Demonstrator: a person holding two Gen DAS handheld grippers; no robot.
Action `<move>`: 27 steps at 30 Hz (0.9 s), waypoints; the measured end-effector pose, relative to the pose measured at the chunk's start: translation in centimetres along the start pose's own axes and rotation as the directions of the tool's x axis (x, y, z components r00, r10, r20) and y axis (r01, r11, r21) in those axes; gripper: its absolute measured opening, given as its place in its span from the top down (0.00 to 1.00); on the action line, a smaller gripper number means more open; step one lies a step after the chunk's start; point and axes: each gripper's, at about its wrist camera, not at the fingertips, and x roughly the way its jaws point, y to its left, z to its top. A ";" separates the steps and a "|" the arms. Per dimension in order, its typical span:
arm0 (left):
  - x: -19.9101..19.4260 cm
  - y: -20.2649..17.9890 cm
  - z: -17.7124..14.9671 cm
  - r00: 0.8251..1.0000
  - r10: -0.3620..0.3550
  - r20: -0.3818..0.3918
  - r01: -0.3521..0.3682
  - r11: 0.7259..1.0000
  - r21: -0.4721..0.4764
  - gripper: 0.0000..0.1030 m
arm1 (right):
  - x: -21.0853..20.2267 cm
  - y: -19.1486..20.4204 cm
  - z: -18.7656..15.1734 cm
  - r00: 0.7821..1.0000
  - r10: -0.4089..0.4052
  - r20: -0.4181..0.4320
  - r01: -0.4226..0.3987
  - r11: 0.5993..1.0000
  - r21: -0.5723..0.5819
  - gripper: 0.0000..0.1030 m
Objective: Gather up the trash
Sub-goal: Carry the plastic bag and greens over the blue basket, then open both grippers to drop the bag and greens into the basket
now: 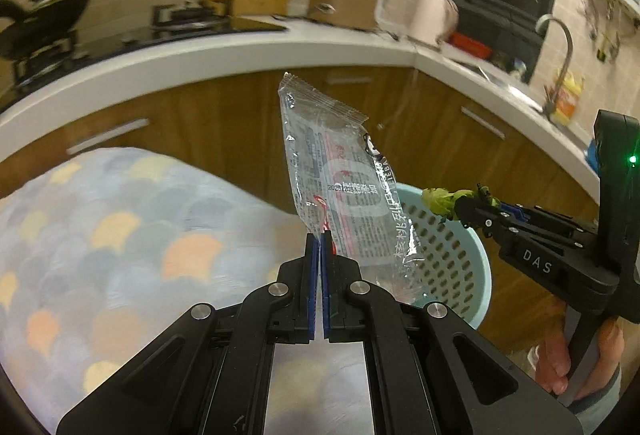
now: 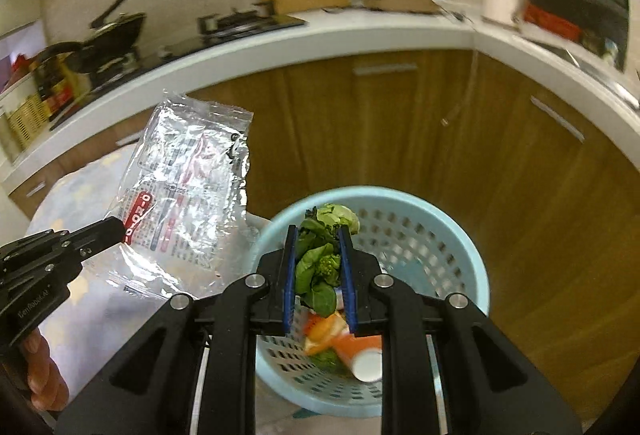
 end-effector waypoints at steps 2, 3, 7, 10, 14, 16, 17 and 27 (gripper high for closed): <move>1.4 -0.8 0.0 1.000 -0.008 -0.025 0.008 1.000 0.014 0.98 | 0.6 -0.9 -0.3 1.000 -0.011 -0.016 0.011 1.000 0.027 0.81; 2.1 -1.2 0.0 0.999 -0.015 -0.036 0.016 1.000 0.018 0.96 | 0.9 -1.3 -0.5 1.000 -0.009 -0.027 0.011 0.999 0.041 0.78; 2.8 -1.6 -0.4 0.999 -0.009 -0.039 0.010 1.000 0.021 0.63 | 1.4 -2.4 -1.3 0.999 -0.013 -0.046 0.017 0.998 0.067 0.75; 2.4 -1.5 -0.9 1.000 -0.005 -0.026 0.006 1.000 0.023 0.62 | 1.2 -3.0 -1.7 0.999 -0.008 -0.043 0.012 0.996 0.088 0.72; 1.2 -1.0 -1.6 1.000 0.008 0.027 -0.008 1.000 -0.002 0.46 | 0.0 -2.7 -2.6 1.000 0.016 -0.017 -0.014 0.995 0.098 0.60; 0.0 -0.8 -2.0 0.996 0.036 0.078 -0.035 0.999 -0.015 0.39 | -1.0 -2.2 -3.1 1.000 0.016 0.013 -0.017 0.996 0.087 0.49; -0.5 -0.9 -2.1 0.994 0.046 0.097 -0.044 0.999 -0.016 0.36 | -1.4 -1.8 -3.2 1.000 0.013 0.023 -0.015 0.997 0.079 0.49; -5.8 -1.9 -5.1 0.942 0.210 0.263 -0.220 0.976 0.007 0.19 | -5.8 1.2 -5.2 0.986 -0.040 0.162 0.032 0.998 0.050 0.49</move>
